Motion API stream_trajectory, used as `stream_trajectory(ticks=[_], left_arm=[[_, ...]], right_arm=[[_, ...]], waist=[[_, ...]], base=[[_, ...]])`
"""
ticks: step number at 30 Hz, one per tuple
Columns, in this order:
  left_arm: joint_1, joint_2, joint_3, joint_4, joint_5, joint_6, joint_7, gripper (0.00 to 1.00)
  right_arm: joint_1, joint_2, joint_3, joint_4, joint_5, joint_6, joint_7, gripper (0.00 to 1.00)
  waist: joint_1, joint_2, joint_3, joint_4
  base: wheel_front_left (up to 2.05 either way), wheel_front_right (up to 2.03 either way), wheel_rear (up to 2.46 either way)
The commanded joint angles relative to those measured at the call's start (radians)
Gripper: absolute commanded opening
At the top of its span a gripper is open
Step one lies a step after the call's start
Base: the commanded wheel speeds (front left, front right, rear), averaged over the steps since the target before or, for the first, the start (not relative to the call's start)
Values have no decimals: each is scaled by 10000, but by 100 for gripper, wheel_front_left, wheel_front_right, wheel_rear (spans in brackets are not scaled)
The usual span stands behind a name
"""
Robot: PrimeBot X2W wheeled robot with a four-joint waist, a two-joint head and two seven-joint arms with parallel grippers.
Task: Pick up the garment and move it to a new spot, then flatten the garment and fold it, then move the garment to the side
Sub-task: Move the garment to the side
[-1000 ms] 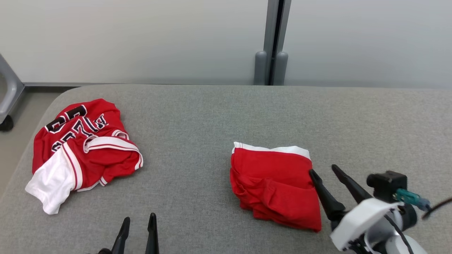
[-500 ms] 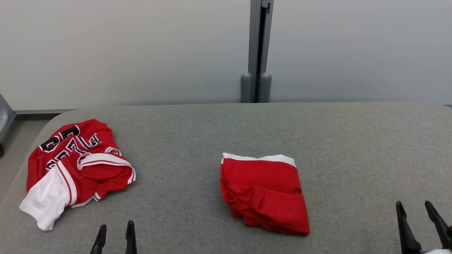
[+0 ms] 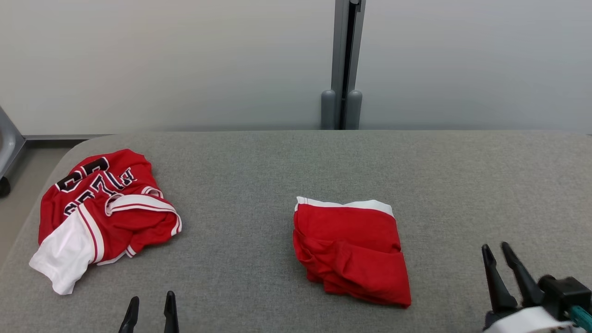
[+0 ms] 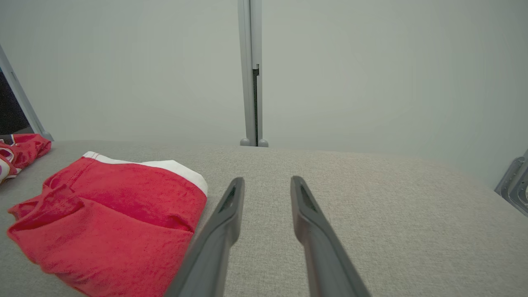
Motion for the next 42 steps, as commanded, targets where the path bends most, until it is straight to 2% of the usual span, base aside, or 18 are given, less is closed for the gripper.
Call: stream_trajectory(ticks=[1,6,12,18,29,36,41,42], left_arm=[[-180,26,-21,-27,-61,0,-1,100],[-646,26,-239,45,-42,-68,-1,100],[-1123,30,-467,276,-166,-75,-1,100],[-1174,27,-541,322,-268,39,-1,100],[-1020,28,-589,309,-327,103,-1,100],[-841,28,-567,241,-369,192,-1,100],[-640,31,-329,209,-226,109,-1,100],[-567,28,-280,211,-197,104,-1,100]], right_arm=[[-375,-12,213,90,24,19,-50,0],[-2165,122,2040,1201,-54,19,585,0],[-3720,408,3558,2821,203,10,903,0],[-4206,525,4763,3746,675,10,693,0],[-4258,538,7218,3925,1578,11,567,0],[-4350,659,7827,3984,2008,10,419,0],[-3983,220,7074,3371,2161,10,97,0],[-3810,86,6754,3184,2128,10,68,10]], waist=[[0,-1,158,88],[0,-1,804,351],[0,-1,1227,848],[0,-1,1266,1198],[0,-1,1154,1309],[0,-1,960,1055],[0,-1,562,696],[0,-1,437,620]], base=[[0,0,0],[0,0,0],[0,0,0],[0,0,0],[0,0,0],[0,0,0],[0,0,0],[0,0,0]])
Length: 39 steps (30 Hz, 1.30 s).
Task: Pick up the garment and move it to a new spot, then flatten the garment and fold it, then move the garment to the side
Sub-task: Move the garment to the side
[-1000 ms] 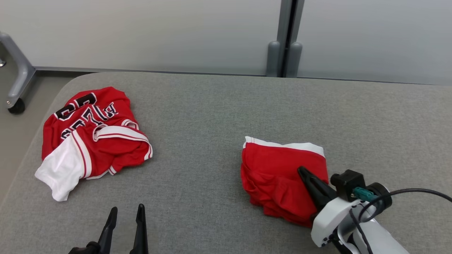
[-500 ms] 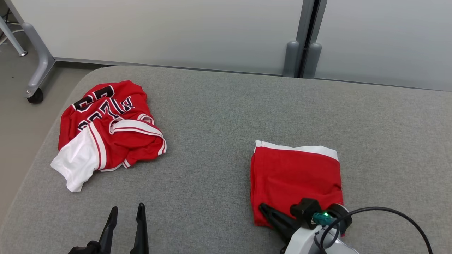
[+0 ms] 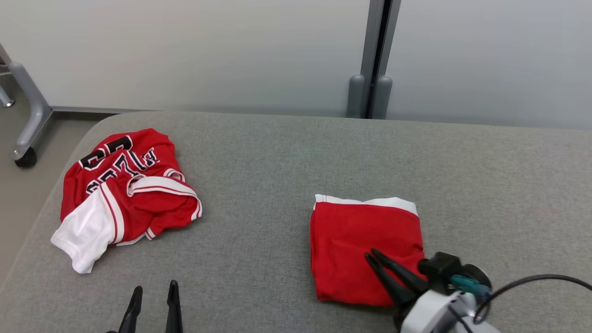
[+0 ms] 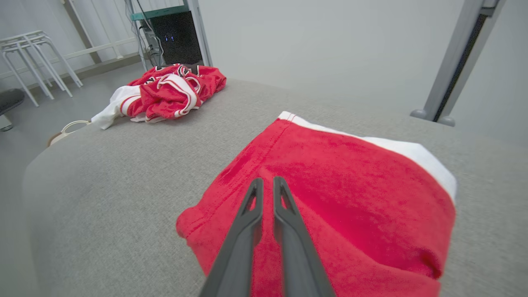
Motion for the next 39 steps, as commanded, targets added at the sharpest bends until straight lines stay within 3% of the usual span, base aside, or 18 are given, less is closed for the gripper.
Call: stream_trajectory(ticks=[1,2,3,6,11,17,26,30,36,37,39], left_arm=[[222,35,115,11,96,-28,-1,100],[278,40,208,7,131,-42,-1,100],[384,30,374,-23,204,-50,-1,100],[650,35,638,-1,407,-83,-1,100],[891,29,926,86,682,-307,-1,100],[859,33,862,181,612,-867,0,100],[697,35,870,334,574,-1094,0,100],[634,35,807,318,550,-1125,0,100],[391,36,602,337,645,-1149,0,100],[391,36,602,337,645,-1149,0,100],[260,33,470,374,667,-1174,0,100]], right_arm=[[409,-294,-444,-249,-107,-2,-107,29],[633,-443,-862,-491,-179,-2,-120,46],[1122,-728,-1823,-982,-368,0,-162,100],[1957,-1051,-3347,-1728,-888,-2,-176,100],[3382,-889,-5766,-2726,-1633,0,-174,100],[4529,-335,-7125,-3007,-2096,0,-177,100],[4547,72,-7179,-2807,-2167,0,-178,100],[4113,78,-6715,-2702,-1532,0,-148,100],[2756,-54,-5607,-2850,899,0,2207,100],[2756,-54,-5607,-2850,899,0,2207,100],[2280,-164,-5386,-2632,1414,0,3302,100]], waist=[[0,0,-345,-250],[0,0,-434,-335],[0,0,-563,-490],[0,0,-726,-712],[0,0,-893,-936],[0,0,-953,-1028],[0,0,-937,-1146],[0,0,-864,-1058],[0,0,-488,-834],[0,0,-488,-834],[0,0,-331,-711]], base=[[0,0,0],[0,0,0],[0,0,0],[0,0,0],[0,0,0],[0,0,0],[0,0,0],[0,0,0],[0,0,0],[0,0,0],[0,0,0]])
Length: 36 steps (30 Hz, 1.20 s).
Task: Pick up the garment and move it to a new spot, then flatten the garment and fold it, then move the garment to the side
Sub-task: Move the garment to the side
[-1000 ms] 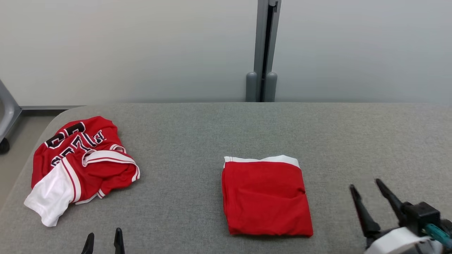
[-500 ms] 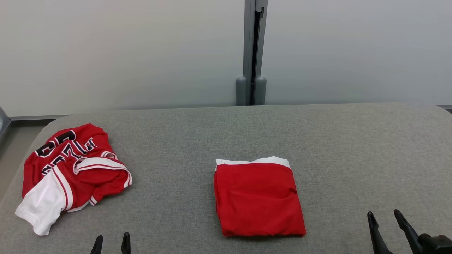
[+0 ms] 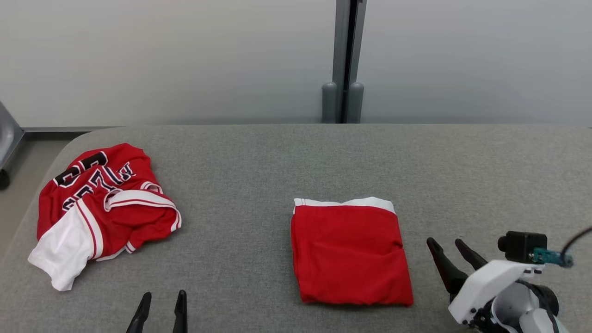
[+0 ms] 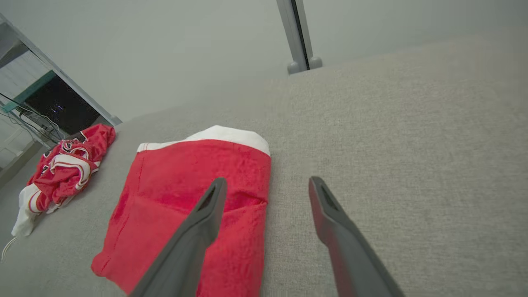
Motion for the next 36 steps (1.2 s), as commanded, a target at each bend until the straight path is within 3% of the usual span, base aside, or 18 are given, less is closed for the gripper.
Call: stream_trajectory(ticks=[1,4,13,14,15,19,26,31,36], left_arm=[[-213,36,-30,39,57,-52,0,100],[-559,38,-248,117,72,-92,0,100],[-1026,35,-409,187,-134,-15,0,100],[-1042,35,-400,161,-157,10,0,100],[-1047,35,-379,143,-176,33,0,100],[-1139,38,-293,22,-184,77,0,100],[-1595,32,-114,-270,118,-78,0,100],[-2494,165,-263,-426,449,-196,0,100],[-3278,376,-558,-588,556,-238,0,100]], right_arm=[[-155,-39,38,137,173,2,377,100],[-820,41,189,729,499,3,1819,100],[-1497,530,-36,1929,645,3,2764,100],[-1552,571,-68,1952,769,3,2823,26],[-1602,605,-87,1956,900,3,2826,0],[-1918,707,-199,1820,1522,3,2860,0],[-2557,169,-545,1573,1744,3,2566,0],[-3300,-789,-1280,1680,1371,3,2287,0],[-4442,-2198,-2063,2018,428,3,2582,0]], waist=[[0,0,176,169],[0,0,554,515],[0,0,1053,967],[0,0,1108,943],[0,0,1171,890],[0,0,1489,341],[0,0,2480,-1293],[0,0,3534,-1816],[0,0,4509,-1632]], base=[[0,0,0],[0,0,0],[0,0,0],[0,0,0],[0,0,0],[0,0,0],[0,0,0],[0,0,0],[0,0,0]])
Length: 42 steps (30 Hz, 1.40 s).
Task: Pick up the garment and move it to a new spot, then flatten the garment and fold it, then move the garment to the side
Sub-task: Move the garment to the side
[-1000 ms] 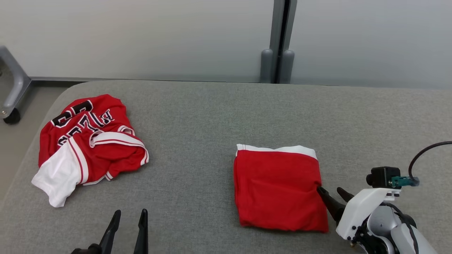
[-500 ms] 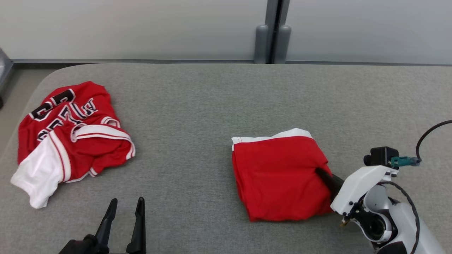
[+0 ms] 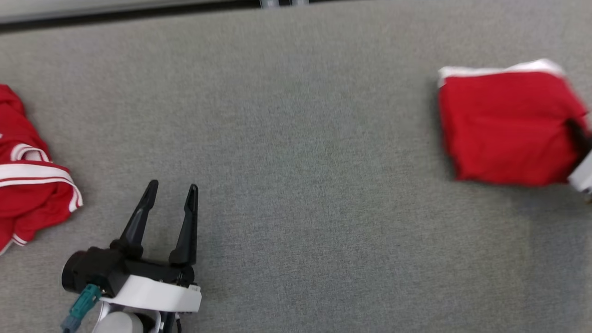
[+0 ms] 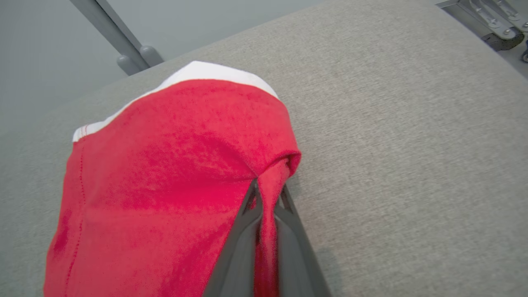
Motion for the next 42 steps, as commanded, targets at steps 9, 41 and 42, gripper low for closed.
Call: stream_trajectory(ticks=[9,41,42], left_arm=[[-295,317,156,-472,-44,-38,0,100],[1902,-254,1180,418,-424,75,0,100],[2040,-254,1236,483,-424,123,0,100]], right_arm=[[-1971,-2233,-1178,546,-1764,5,1215,0],[2150,-398,-2088,-2204,-4615,2,-2887,100],[2581,-41,-2124,-2389,-4727,2,-3244,100]], waist=[[0,0,1639,652],[0,0,-2962,853],[0,0,-3163,870]], base=[[0,0,0],[0,0,0],[0,0,0]])
